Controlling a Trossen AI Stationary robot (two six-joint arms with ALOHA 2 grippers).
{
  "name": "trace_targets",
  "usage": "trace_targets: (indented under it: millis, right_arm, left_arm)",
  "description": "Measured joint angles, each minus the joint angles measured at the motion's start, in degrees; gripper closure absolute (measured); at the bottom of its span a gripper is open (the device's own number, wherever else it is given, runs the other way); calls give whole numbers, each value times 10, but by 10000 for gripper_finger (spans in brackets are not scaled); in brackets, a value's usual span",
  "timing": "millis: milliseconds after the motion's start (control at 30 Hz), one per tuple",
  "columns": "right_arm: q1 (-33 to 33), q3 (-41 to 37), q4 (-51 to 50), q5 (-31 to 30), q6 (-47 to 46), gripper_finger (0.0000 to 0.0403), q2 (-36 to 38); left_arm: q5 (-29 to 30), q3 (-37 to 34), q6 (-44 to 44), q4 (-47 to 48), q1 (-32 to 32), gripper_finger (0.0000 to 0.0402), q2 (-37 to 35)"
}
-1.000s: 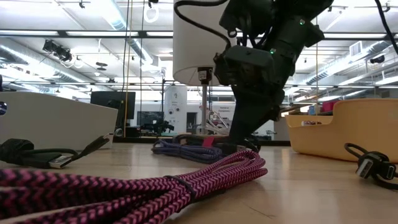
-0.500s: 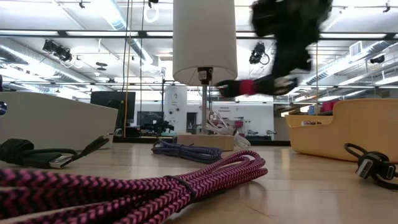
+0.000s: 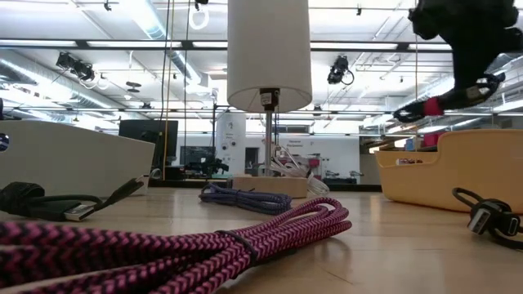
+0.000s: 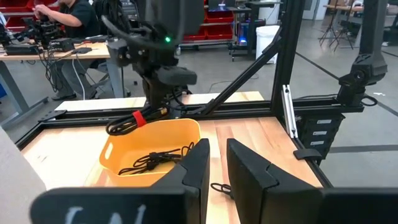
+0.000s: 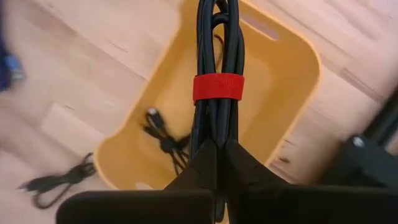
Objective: Pick & Place USB Port
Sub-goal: Put the black USB charger into the yellow bin
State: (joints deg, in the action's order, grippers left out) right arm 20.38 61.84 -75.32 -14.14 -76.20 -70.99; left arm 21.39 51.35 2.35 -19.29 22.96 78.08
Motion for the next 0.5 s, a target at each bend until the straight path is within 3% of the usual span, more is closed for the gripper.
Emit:
trace_targets:
  millis: [500]
  right_arm:
    - [20,0,-47,13,-89,403,-117]
  left_arm:
    - [0,0,0,0,0,342,0]
